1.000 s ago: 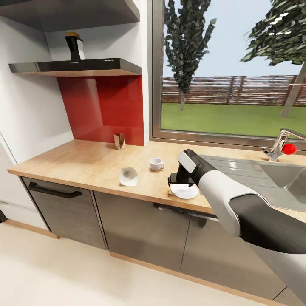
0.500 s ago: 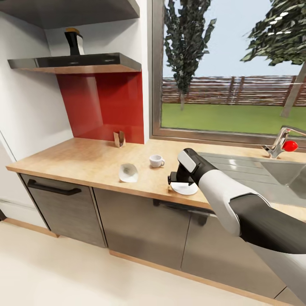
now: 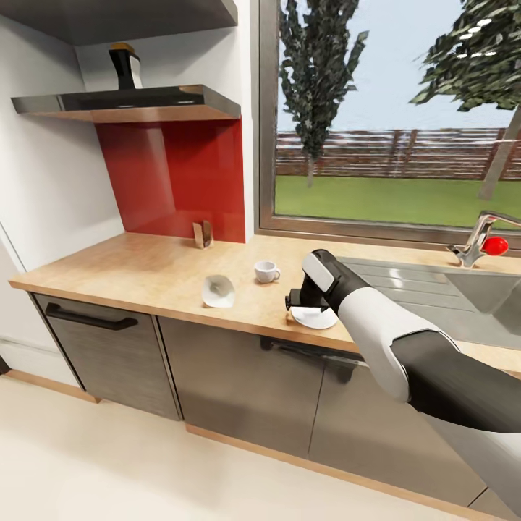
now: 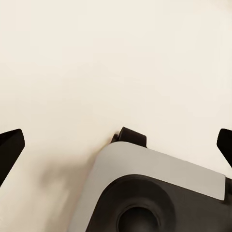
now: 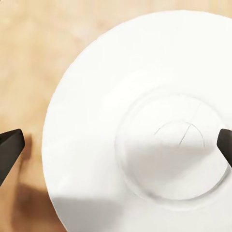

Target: Set up a coffee station on the kitchen countertop: keep the coffee maker on the countertop, move the bottle of coffee from the kitchen shelf to the counter next to the coffee maker, place a paper coffee filter on top of the coffee maker, put the saucer next to the coffee maker with the coffee cup on the saucer, and place the electric kettle next to the coffee maker.

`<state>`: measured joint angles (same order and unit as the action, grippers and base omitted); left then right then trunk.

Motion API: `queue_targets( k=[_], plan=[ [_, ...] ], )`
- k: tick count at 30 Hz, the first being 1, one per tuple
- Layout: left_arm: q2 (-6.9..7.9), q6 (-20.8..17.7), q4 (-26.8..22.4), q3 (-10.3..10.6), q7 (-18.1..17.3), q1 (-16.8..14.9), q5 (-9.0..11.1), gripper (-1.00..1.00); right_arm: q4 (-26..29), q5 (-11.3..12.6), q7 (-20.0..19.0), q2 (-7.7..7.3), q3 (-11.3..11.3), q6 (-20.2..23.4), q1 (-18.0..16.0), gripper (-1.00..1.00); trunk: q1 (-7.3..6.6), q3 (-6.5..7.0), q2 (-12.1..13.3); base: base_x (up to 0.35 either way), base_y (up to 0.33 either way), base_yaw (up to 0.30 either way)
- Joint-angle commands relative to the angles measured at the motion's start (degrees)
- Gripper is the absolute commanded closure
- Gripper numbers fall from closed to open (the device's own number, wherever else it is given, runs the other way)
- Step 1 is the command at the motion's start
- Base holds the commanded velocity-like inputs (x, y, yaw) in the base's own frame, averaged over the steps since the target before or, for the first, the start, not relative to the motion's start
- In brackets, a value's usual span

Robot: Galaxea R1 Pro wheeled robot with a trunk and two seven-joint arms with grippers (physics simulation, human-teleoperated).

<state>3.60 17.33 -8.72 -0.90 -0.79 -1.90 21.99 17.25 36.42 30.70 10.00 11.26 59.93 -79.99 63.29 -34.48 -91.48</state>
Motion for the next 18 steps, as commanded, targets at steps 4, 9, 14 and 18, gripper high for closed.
queue_targets(
  k=[4,9,14,18],
  plan=[
    [0.0,0.2,0.0,-0.1,-0.1,0.0,0.1,-1.0,-4.7,1.3,0.5,0.0,0.2,0.1,0.0,1.0,0.05,-0.07,0.0,0.0,0.0,0.0],
    [0.0,0.2,0.0,-0.1,-0.1,0.0,0.1,-1.0,-4.8,1.3,0.5,0.0,0.2,0.1,0.0,1.0,0.05,-0.07,0.0,0.0,0.0,0.0],
    [0.0,0.2,0.0,-0.1,-0.1,0.0,0.1,-1.0,-4.9,1.3,0.5,0.0,0.2,0.1,0.0,1.0,0.05,-0.07,0.0,0.0,0.0,0.0],
    [0.0,0.2,0.0,-0.1,-0.1,0.0,0.1,-1.0,-4.9,1.3,0.5,0.0,0.2,0.1,0.0,1.0,0.05,-0.07,0.0,0.0,0.0,0.0]
  ],
)
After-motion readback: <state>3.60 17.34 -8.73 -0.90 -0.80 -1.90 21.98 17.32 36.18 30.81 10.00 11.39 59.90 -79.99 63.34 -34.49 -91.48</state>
